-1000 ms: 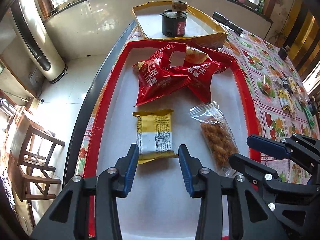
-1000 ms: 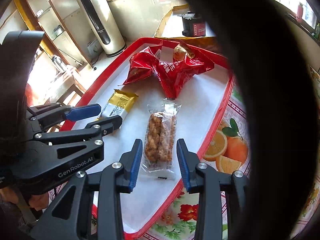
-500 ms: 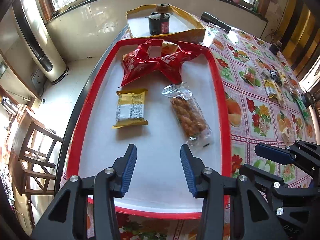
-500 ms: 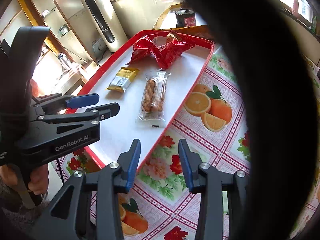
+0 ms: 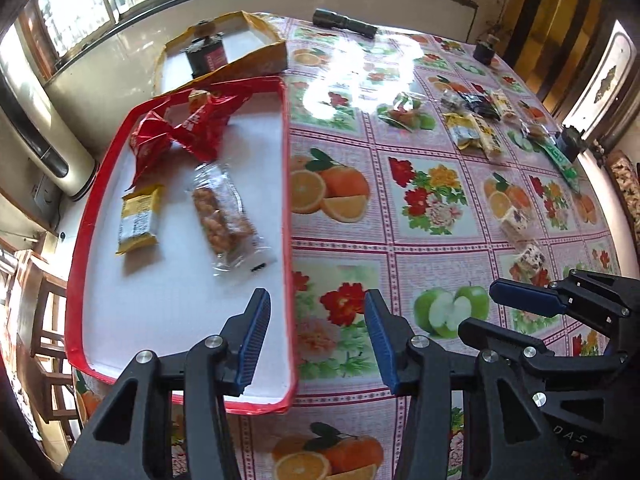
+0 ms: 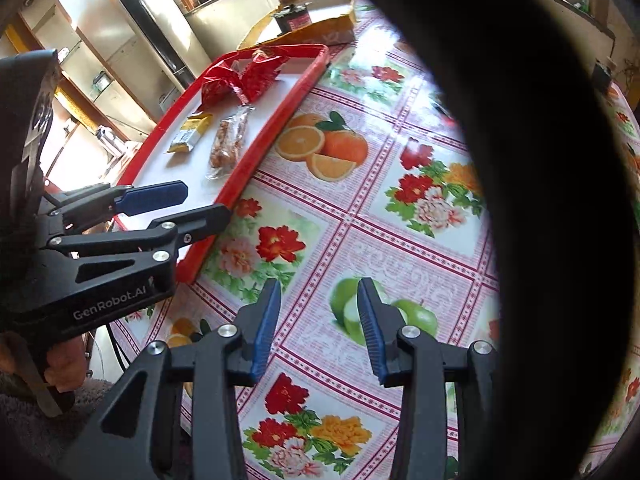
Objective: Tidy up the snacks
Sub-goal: 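Withdraw both open tools from the tray back toward the table, then grasp a clear-bagged white nougat square with the right tool while the left grasps another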
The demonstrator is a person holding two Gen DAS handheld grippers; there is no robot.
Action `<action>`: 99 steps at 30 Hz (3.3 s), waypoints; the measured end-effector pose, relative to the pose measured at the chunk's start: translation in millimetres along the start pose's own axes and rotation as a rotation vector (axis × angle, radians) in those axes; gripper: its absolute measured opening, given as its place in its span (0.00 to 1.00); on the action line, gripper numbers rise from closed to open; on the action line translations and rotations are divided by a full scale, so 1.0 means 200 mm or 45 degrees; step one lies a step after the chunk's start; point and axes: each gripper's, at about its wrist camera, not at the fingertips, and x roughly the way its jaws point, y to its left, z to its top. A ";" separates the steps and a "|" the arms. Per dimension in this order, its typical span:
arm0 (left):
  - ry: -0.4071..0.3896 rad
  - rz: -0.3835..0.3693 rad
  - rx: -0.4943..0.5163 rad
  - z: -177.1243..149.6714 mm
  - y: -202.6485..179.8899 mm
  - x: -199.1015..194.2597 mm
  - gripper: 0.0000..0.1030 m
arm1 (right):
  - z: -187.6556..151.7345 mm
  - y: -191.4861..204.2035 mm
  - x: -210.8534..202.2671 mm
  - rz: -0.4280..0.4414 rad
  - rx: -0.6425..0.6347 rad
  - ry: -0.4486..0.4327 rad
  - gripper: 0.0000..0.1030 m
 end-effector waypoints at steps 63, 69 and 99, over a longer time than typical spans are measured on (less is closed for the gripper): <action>0.255 -0.179 0.603 0.42 -1.20 0.60 0.47 | -0.35 -0.95 -0.21 -0.336 0.200 -0.039 0.65; 0.248 -0.219 0.528 0.45 -1.19 0.63 0.37 | -0.42 -0.97 -0.23 -0.248 0.321 -0.023 0.65; 0.292 -0.226 0.382 0.43 -0.82 0.62 0.34 | -0.20 -0.94 -0.07 -0.191 0.448 0.024 0.69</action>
